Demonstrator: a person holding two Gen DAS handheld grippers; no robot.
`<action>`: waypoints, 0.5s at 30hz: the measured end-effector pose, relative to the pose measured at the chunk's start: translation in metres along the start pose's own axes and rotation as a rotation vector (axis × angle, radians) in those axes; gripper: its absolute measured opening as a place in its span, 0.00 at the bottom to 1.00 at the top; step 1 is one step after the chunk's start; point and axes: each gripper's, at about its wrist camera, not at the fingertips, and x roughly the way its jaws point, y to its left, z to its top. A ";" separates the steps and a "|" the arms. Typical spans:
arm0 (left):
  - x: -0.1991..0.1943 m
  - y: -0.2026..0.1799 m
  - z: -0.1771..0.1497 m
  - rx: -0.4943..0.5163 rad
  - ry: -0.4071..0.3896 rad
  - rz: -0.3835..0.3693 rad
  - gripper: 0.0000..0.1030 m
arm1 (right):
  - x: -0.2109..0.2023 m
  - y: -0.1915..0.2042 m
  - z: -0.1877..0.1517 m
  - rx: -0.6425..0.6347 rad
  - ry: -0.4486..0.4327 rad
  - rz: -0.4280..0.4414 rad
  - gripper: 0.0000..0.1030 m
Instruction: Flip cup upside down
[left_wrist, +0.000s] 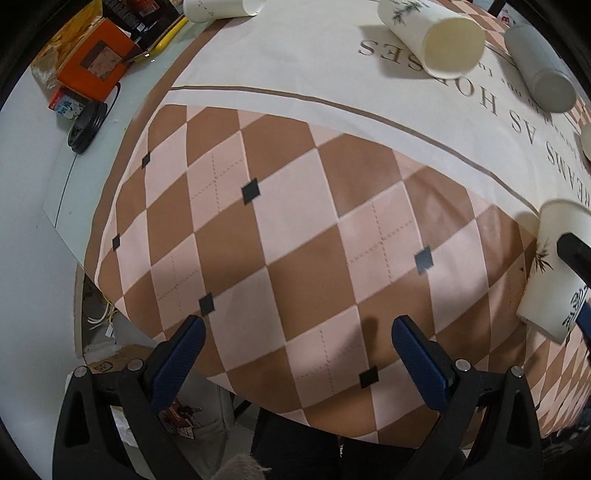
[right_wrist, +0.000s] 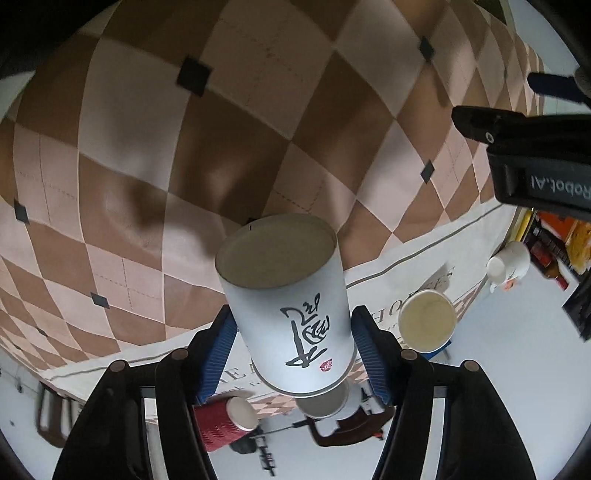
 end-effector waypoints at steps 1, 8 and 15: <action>0.000 0.001 0.001 -0.001 -0.002 0.002 1.00 | 0.000 -0.007 -0.003 0.033 -0.003 0.029 0.63; 0.002 0.018 0.015 -0.008 -0.014 0.013 1.00 | 0.014 -0.059 -0.028 0.421 0.044 0.349 0.62; -0.006 0.018 0.025 0.021 -0.043 0.022 1.00 | 0.058 -0.086 -0.075 0.782 0.138 0.648 0.62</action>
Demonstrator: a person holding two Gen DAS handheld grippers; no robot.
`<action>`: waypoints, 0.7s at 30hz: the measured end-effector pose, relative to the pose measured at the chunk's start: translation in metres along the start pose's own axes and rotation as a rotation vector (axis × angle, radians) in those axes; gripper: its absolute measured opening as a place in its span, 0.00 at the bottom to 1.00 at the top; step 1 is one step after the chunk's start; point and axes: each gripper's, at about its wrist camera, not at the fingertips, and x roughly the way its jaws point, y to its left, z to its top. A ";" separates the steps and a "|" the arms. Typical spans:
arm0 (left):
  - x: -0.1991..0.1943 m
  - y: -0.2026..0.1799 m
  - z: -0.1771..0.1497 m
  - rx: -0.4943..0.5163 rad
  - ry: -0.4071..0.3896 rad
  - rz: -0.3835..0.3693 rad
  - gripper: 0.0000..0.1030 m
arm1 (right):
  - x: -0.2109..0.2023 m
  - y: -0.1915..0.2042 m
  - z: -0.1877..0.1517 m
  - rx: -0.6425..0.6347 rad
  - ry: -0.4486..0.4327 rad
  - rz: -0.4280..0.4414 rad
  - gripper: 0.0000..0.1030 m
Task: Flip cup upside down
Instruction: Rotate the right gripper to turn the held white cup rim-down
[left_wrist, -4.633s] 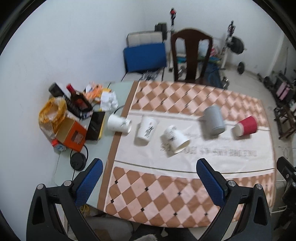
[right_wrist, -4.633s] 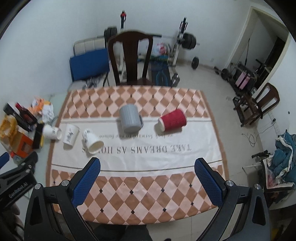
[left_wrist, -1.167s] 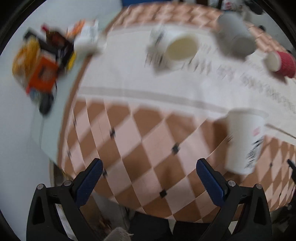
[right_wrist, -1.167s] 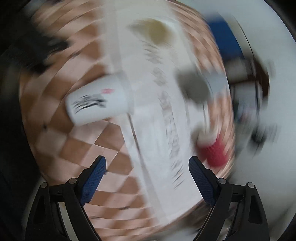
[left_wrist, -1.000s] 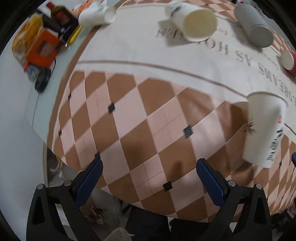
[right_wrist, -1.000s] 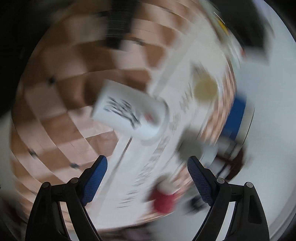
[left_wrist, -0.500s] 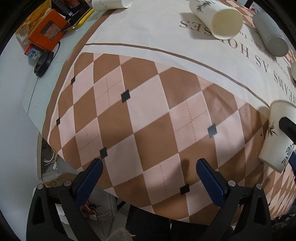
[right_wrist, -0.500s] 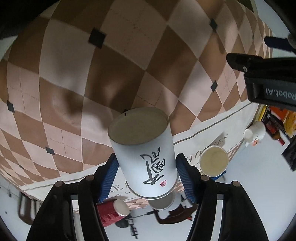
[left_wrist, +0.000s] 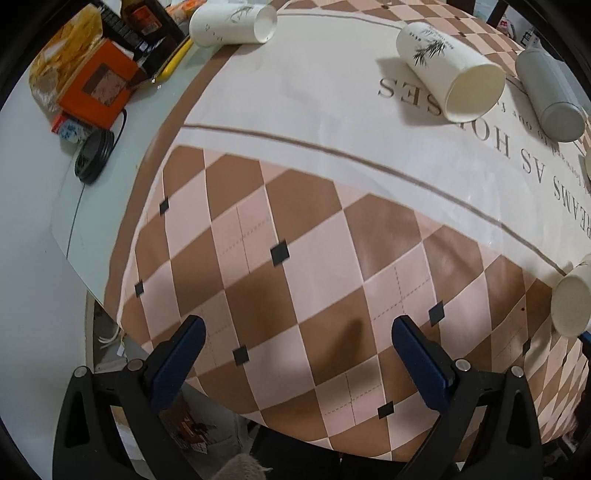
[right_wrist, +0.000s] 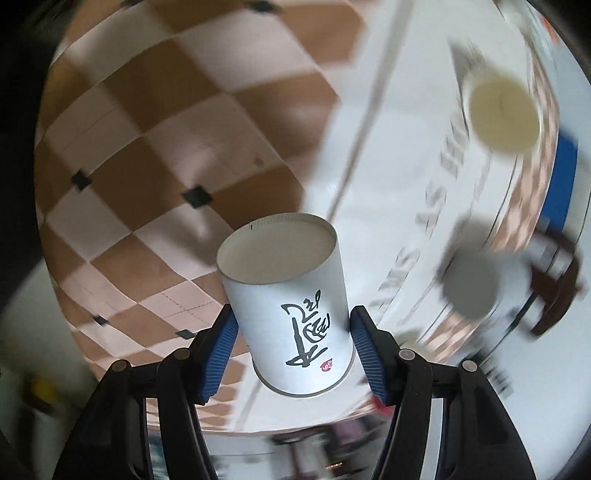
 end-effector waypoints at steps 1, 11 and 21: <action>-0.001 0.001 0.001 0.003 -0.005 -0.002 1.00 | 0.003 -0.005 -0.002 0.042 0.011 0.037 0.62; -0.020 -0.020 0.021 0.019 -0.020 -0.016 1.00 | 0.052 -0.068 -0.043 0.628 0.149 0.594 0.62; -0.025 -0.032 0.026 0.052 -0.024 -0.042 1.00 | 0.091 -0.109 -0.097 1.051 0.184 0.900 0.62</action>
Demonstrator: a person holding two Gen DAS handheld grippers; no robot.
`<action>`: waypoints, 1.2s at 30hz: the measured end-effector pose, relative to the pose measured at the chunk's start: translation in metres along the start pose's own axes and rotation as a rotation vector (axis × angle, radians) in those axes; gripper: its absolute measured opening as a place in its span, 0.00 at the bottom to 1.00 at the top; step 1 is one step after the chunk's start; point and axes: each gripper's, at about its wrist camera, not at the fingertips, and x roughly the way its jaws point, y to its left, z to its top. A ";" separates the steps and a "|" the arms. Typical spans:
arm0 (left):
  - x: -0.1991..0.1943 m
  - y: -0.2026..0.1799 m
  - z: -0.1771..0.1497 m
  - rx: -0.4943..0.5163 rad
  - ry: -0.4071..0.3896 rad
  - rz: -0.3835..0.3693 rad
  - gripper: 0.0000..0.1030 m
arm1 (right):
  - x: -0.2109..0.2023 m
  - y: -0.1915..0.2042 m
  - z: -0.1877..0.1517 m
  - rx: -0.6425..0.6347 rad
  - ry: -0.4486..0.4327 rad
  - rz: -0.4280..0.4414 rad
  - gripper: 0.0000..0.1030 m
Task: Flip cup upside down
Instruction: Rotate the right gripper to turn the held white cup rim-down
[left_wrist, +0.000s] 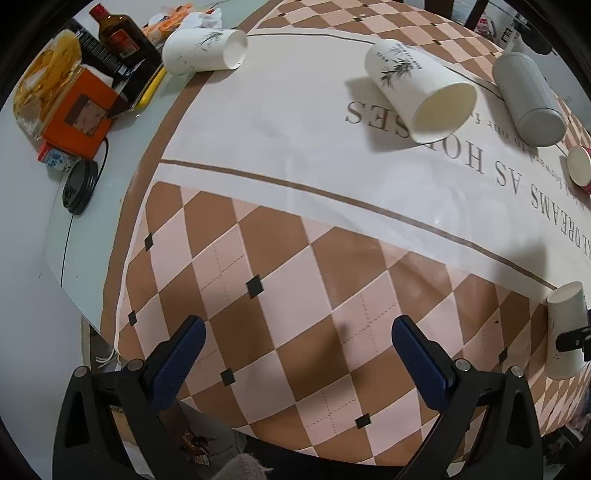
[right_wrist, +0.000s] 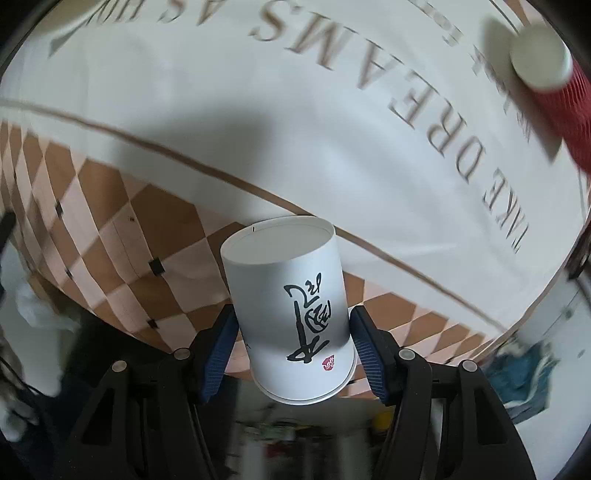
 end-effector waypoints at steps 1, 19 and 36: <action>-0.001 -0.002 0.000 0.007 -0.001 0.000 1.00 | -0.001 -0.003 0.000 0.019 -0.003 0.016 0.62; 0.000 -0.050 0.000 0.128 -0.004 -0.059 1.00 | -0.013 0.000 -0.026 -0.007 -0.261 -0.013 0.58; 0.004 -0.097 0.019 0.168 -0.001 -0.042 1.00 | -0.065 -0.015 -0.085 0.249 -1.038 0.092 0.58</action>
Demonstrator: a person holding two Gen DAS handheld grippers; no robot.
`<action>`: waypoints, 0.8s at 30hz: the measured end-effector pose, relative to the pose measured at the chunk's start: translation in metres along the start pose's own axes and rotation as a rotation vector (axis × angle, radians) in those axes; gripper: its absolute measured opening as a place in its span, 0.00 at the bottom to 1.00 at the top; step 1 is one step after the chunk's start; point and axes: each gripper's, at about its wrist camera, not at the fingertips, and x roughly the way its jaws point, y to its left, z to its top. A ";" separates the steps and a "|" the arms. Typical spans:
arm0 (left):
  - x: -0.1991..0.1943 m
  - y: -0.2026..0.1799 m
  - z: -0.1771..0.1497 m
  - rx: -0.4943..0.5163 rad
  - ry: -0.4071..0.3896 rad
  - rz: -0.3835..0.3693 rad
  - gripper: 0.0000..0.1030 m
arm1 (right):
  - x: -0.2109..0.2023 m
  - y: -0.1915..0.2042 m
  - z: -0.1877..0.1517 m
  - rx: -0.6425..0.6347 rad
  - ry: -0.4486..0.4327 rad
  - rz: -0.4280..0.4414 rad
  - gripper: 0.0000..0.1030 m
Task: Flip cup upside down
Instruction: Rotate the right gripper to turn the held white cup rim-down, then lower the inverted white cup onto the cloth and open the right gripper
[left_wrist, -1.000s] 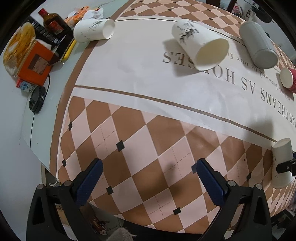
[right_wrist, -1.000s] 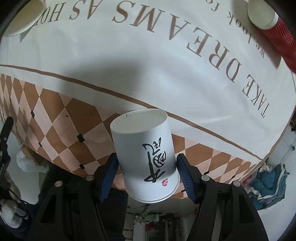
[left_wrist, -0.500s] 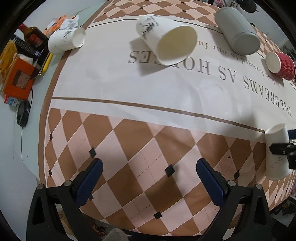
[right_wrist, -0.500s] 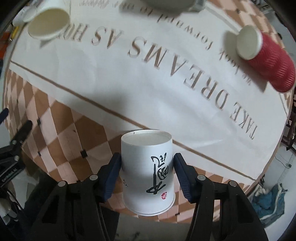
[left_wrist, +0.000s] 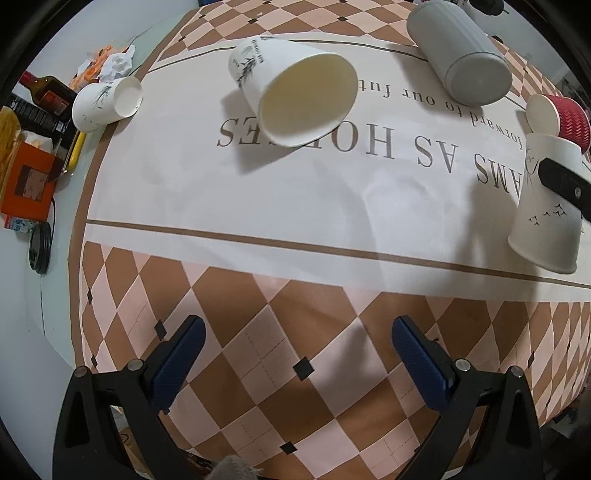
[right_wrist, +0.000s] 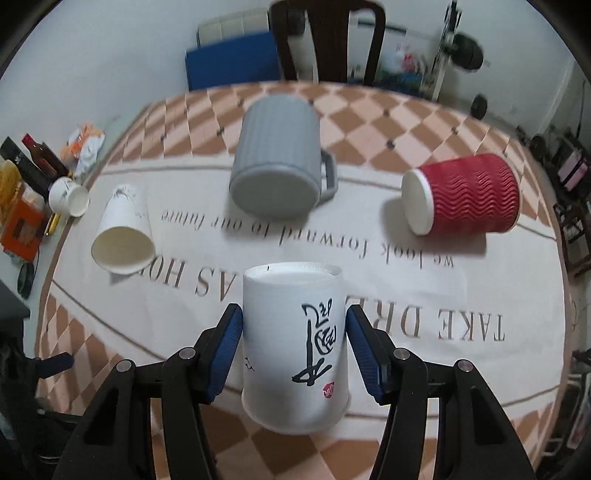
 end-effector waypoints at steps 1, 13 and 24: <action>0.000 -0.004 0.002 0.002 -0.001 0.002 1.00 | 0.001 -0.001 -0.003 -0.003 -0.014 -0.002 0.58; -0.006 -0.023 -0.005 0.000 -0.015 0.020 1.00 | -0.007 -0.022 -0.018 0.135 -0.192 0.110 0.58; -0.001 -0.039 -0.027 -0.001 0.008 0.041 1.00 | 0.017 -0.020 -0.043 0.081 -0.274 -0.018 0.58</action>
